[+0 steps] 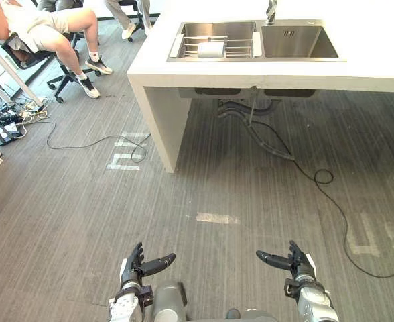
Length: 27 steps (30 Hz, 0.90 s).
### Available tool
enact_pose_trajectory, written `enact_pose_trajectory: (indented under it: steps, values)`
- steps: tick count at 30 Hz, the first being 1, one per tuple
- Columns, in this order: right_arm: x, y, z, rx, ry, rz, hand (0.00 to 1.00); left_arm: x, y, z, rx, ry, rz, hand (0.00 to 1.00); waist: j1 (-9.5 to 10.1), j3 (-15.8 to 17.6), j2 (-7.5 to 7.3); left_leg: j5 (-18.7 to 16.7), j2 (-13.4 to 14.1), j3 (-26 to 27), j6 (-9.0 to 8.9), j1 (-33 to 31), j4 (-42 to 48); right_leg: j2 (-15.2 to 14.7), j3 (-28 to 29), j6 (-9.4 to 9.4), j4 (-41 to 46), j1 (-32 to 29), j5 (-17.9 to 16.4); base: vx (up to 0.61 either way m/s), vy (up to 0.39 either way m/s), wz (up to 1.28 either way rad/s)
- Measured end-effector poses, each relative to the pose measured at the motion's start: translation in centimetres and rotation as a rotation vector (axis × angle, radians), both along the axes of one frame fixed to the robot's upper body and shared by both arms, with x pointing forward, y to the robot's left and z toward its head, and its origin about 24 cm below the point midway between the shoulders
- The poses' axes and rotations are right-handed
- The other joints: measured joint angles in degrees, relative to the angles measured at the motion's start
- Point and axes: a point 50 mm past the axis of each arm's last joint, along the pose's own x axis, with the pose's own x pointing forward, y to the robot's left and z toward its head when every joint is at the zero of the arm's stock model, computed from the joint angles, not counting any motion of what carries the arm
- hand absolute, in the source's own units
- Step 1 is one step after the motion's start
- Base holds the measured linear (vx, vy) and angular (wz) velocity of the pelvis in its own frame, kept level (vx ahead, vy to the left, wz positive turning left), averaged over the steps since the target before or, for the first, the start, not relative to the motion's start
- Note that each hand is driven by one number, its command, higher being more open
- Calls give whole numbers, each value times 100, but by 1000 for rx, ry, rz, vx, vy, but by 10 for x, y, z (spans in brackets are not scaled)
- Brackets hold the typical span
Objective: Walk over to the sink, pick up the cup, carry it to the dishwasher, place the cup inside the dishwasher, then close the dishwasher door
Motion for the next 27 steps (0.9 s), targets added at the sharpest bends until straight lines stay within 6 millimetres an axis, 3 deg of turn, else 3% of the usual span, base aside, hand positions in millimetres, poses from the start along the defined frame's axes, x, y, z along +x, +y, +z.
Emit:
enact_pose_trajectory:
  steps: [1,2,3,4,5,7,8,9,10,11,13,14,16,18,19,20,21,22,23,25,26,27]
  values:
    - [-2,0,-1,0,5,3,100,-2,0,-1,-1,1,2,100,37,-45,78,585,-78,-52,31,2,-1015,49,71,236,-128,164,-142,435,194,-45]
    - [-3,4,-3,12,13,6,100,-4,1,-3,3,17,4,100,80,-84,146,1351,-100,-167,463,-54,-898,64,223,431,-192,367,-387,554,253,-42]
    - [-3,7,-5,22,18,6,100,-5,2,-4,3,26,7,100,85,-74,79,1339,-153,-203,574,-100,-697,14,267,479,-167,419,-449,571,262,-20]
    - [-5,10,-6,31,23,10,100,-2,2,-4,0,25,5,100,66,-87,-108,1024,-318,-119,671,-210,-427,-223,333,539,41,345,-558,477,207,3]
    - [-5,10,-6,29,23,11,100,-1,-1,-4,-8,23,1,100,74,-75,-127,909,-351,-77,711,-227,-353,-294,397,556,258,253,-579,473,215,-2]
    - [-6,9,-8,34,36,11,100,-6,-5,-8,-25,45,1,100,96,-76,-140,537,-471,76,816,41,-312,-614,809,678,2005,-434,-549,417,220,-21]
    - [-8,10,-9,37,45,12,100,-8,-4,-8,-23,53,3,100,82,-81,-167,444,-533,107,827,206,-361,-730,900,857,2583,-637,-464,470,233,-18]
    - [-12,11,-12,41,66,20,100,-12,-1,-9,-15,62,7,100,71,-94,-210,335,-657,145,914,607,-514,-912,1056,1193,3732,-987,-349,577,248,-9]
    - [-15,14,-15,47,83,32,100,-15,3,-10,-5,71,12,100,42,-94,-207,261,-722,145,924,1064,-739,-1046,921,1179,4581,-1285,-389,489,171,-5]
    - [-17,15,-16,50,89,40,100,-18,6,-10,3,77,14,100,13,-101,-200,251,-740,135,935,1324,-897,-1122,764,1107,4840,-1406,-433,461,132,3]
    - [-17,22,-17,50,98,88,100,-16,14,-7,30,63,20,100,-55,-125,-180,256,-697,-9,925,2022,-1409,-1157,152,824,4721,-1839,-624,422,62,19]
    - [-16,22,-17,46,99,97,100,-14,15,-6,33,55,22,100,-68,-126,-176,254,-668,-49,919,2120,-1490,-1132,61,777,4525,-1981,-664,368,-12,26]
    - [-9,23,-15,45,84,107,100,-6,18,-3,36,32,43,100,-130,-106,-137,197,-494,-192,803,2337,-1593,-997,-104,732,3419,-2460,-677,341,-82,29]
    - [-9,23,-15,45,88,107,100,-4,17,-2,34,27,46,100,-138,-79,-89,112,-337,-253,658,2532,-1678,-855,-81,797,2507,-2590,-467,327,-153,23]
    - [-12,24,-16,48,94,107,100,-5,16,-3,35,29,49,100,-135,-99,-131,0,-278,-294,462,2700,-1713,-722,102,821,1554,-2609,268,305,-187,38]
    - [-18,24,-19,51,112,101,100,-6,17,-3,39,34,52,100,-167,-148,-216,-67,-302,-367,363,2768,-1719,-689,297,800,1437,-2574,912,316,-220,48]
    - [-22,23,-21,48,124,97,100,-5,15,-3,35,33,58,100,-167,-155,-221,-124,-294,-438,297,2826,-1718,-673,350,761,1526,-2558,1052,202,-175,32]
    - [-23,19,-21,40,132,95,100,-4,12,-2,29,29,66,100,-130,-185,-136,-165,-195,-499,243,2846,-1707,-632,306,675,1625,-2577,976,361,-358,25]
    - [-26,17,-21,32,138,89,100,0,10,7,17,-30,114,100,-128,-273,40,-270,24,-636,90,2740,-1532,-463,110,596,1635,-2540,740,340,-343,28]
    - [-29,17,-22,32,146,83,100,9,11,21,28,-110,138,100,-144,-282,108,-301,175,-791,35,2538,-1033,-344,-88,541,1477,-2319,613,243,-273,45]
    - [-34,18,-24,34,156,75,100,17,13,38,34,-200,158,100,-131,-269,131,-297,298,-910,-31,2281,-285,-241,-247,495,1264,-2021,510,247,-304,52]
    - [-37,19,-24,36,155,68,100,24,14,54,50,-279,167,100,-115,-250,166,-189,437,-906,-219,1995,554,-134,-373,440,1057,-1689,488,242,-290,50]
